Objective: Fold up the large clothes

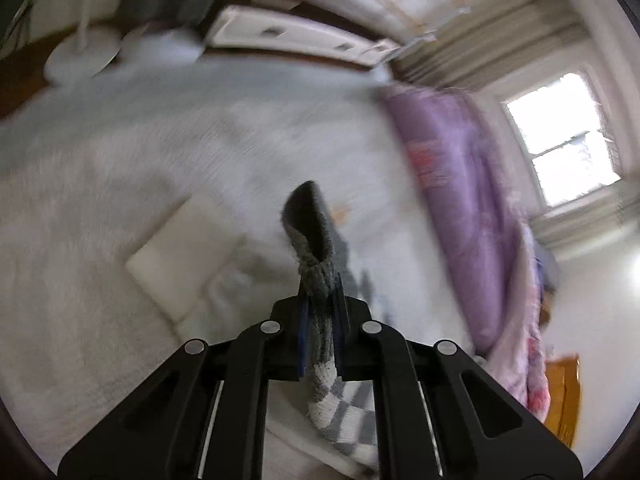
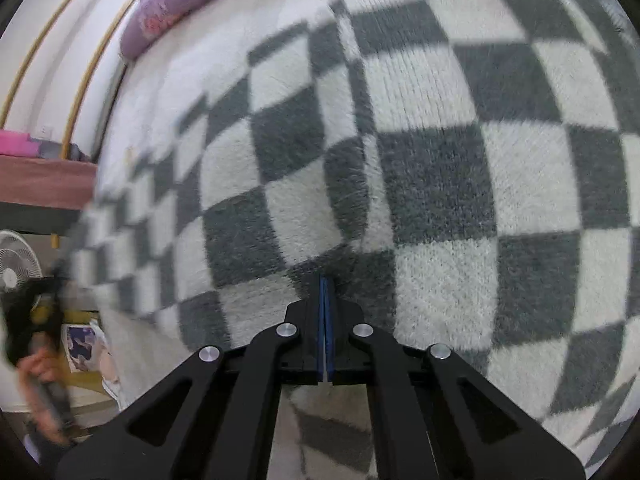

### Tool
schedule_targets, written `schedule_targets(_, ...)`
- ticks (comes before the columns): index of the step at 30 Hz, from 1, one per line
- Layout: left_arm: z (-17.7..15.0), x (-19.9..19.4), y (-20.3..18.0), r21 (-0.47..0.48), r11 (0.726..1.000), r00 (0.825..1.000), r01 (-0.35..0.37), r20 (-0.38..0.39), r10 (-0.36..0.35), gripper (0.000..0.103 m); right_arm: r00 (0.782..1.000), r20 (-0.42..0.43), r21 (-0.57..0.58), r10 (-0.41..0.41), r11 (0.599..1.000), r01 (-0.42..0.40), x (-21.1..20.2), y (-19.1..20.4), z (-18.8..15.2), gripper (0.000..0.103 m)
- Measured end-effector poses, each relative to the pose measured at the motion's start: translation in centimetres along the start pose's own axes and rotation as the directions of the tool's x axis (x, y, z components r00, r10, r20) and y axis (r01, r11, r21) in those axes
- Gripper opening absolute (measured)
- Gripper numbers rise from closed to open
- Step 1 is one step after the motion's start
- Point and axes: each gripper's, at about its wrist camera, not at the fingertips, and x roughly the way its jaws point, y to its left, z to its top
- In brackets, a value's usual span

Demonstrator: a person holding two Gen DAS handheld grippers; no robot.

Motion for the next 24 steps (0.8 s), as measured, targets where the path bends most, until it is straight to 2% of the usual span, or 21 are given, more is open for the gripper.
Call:
schedule_targets(3, -0.5, -3.2, -4.9, 0.117, 0.991, 0.997, 0.06, 0.038, -0.065, 0.009, 1.0, -0.017, 0.031, 0.022, 0.999, -0.022, 0.9, -0.6, 0.7, 0.0)
schedule_targets(5, -2.0, -5.0, -9.2, 0.214, 0.973, 0.994, 0.083, 0.053, -0.096, 0.009, 0.997, -0.031, 0.051, 0.077, 0.996, -0.075, 0.2, -1.2, 0.8, 0.0)
schedule_targets(7, -4.1, -5.9, -13.2, 0.27, 0.955, 0.989, 0.121, 0.053, -0.141, 0.009, 0.99, -0.005, 0.041, 0.143, 0.989, -0.142, -2.1, -2.4, 0.4, 0.0)
schedule_targets(8, -5.4, -6.1, -15.3, 0.295, 0.945, 0.985, 0.144, 0.047, -0.165, 0.009, 0.988, 0.013, 0.037, 0.153, 0.987, -0.154, -3.5, -3.2, 0.1, 0.006)
schedule_targets(9, -6.3, -5.7, -17.3, 0.314, 0.937, 0.984, 0.15, 0.044, -0.172, 0.009, 0.986, 0.034, 0.038, 0.165, 0.985, -0.166, -5.0, -4.3, -0.3, 0.005)
schedule_targets(11, -10.0, -5.1, -22.0, 0.376, 0.909, 0.98, 0.179, 0.019, -0.2, 0.009, 0.976, 0.089, 0.052, 0.201, 0.977, -0.206, -9.0, -7.9, -1.4, 0.005)
schedule_targets(13, -13.8, -3.8, -25.7, 0.405, 0.889, 0.974, 0.213, -0.018, -0.225, 0.009, 0.974, 0.131, 0.057, 0.187, 0.979, -0.195, -12.5, -11.6, -2.4, 0.005)
schedule_targets(18, -25.0, 1.0, -33.4, 0.437, 0.858, 0.962, 0.27, -0.147, -0.228, 0.009, 0.97, 0.236, 0.117, 0.064, 0.989, -0.094, -22.1, -24.6, -5.2, 0.005)
schedule_targets(20, -30.5, 4.0, -36.3, 0.461, 0.845, 0.959, 0.273, -0.199, -0.202, 0.009, 0.964, 0.266, 0.159, 0.025, 0.985, -0.069, -25.1, -29.9, -6.5, 0.005)
schedule_targets(21, -32.3, 5.0, -36.8, 0.469, 0.841, 0.959, 0.268, -0.21, -0.188, 0.009, 0.961, 0.276, 0.177, -0.005, 0.983, -0.046, -26.5, -32.1, -6.7, 0.006)
schedule_targets(22, -35.7, 6.9, -38.0, 0.495, 0.831, 0.96, 0.253, -0.232, -0.155, 0.009, 0.957, 0.287, 0.207, -0.04, 0.978, -0.021, -28.3, -35.2, -7.2, 0.006)
schedule_targets(24, -40.1, 9.6, -39.2, 0.527, 0.817, 0.961, 0.232, -0.257, -0.108, 0.009, 0.95, 0.305, 0.254, -0.064, 0.967, -0.016, -30.4, -38.7, -8.0, 0.006)
